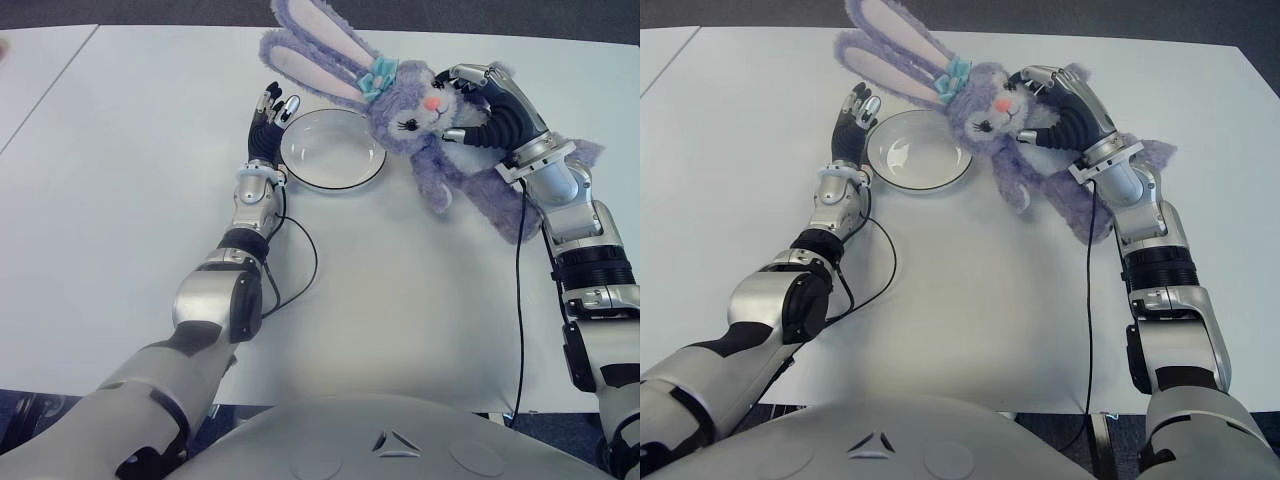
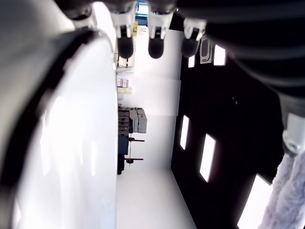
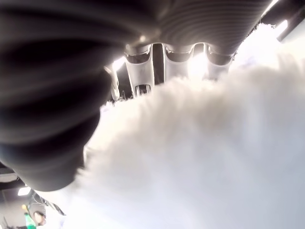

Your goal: Put the doll into the plate.

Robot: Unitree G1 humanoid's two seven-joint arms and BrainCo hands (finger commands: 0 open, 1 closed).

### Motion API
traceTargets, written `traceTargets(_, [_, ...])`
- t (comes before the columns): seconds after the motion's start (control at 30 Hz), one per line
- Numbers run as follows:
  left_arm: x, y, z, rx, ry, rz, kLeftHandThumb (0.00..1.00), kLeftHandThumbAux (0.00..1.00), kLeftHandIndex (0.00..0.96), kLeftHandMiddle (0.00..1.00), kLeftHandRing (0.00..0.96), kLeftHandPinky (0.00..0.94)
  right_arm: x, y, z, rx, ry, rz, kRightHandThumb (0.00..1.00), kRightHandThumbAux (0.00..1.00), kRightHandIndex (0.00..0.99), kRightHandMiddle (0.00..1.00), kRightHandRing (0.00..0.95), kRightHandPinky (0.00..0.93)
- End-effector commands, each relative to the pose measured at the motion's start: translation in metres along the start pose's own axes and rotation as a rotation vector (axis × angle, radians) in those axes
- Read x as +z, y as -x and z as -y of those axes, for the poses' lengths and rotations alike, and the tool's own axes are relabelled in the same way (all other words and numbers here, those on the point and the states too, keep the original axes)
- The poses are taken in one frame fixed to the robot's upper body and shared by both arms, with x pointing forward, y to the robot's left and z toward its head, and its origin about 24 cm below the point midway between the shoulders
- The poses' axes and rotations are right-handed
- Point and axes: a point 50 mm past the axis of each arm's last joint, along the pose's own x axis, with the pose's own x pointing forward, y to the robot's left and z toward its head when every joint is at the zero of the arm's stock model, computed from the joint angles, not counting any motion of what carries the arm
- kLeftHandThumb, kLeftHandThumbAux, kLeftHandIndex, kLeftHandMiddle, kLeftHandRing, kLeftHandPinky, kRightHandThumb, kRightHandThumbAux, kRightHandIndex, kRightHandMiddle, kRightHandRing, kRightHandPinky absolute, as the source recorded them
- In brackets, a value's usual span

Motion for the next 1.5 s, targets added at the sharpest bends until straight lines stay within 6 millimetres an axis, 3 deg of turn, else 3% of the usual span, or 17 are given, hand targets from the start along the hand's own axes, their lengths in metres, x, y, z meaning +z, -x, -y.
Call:
traceTargets(0.03, [-0.122, 0.097, -0.013, 0.110, 0.063, -0.577, 0.000, 0.479, 0.000, 0.000, 0.000, 0.019, 0.001, -0.013, 0.013, -0.015, 0.040, 0.033, 0.506, 0.781, 0.774, 0.888, 0.876, 0.858])
traceTargets(0.8, [-0.123, 0.097, -0.008, 0.105, 0.048, -0.581, 0.000, 0.490, 0.000, 0.007, 0.006, 0.026, 0.004, -0.051, 0.021, -0.100, 0.044, 0.040, 0.551, 0.777, 0.783, 0.893, 0.882, 0.888])
traceTargets(1.5, [-0.125, 0.099, -0.004, 0.107, 0.041, -0.599, 0.000, 0.503, 0.000, 0.022, 0.017, 0.013, 0.006, -0.072, 0.002, -0.061, 0.006, 0.038, 0.534, 0.789, 0.774, 0.886, 0.881, 0.883])
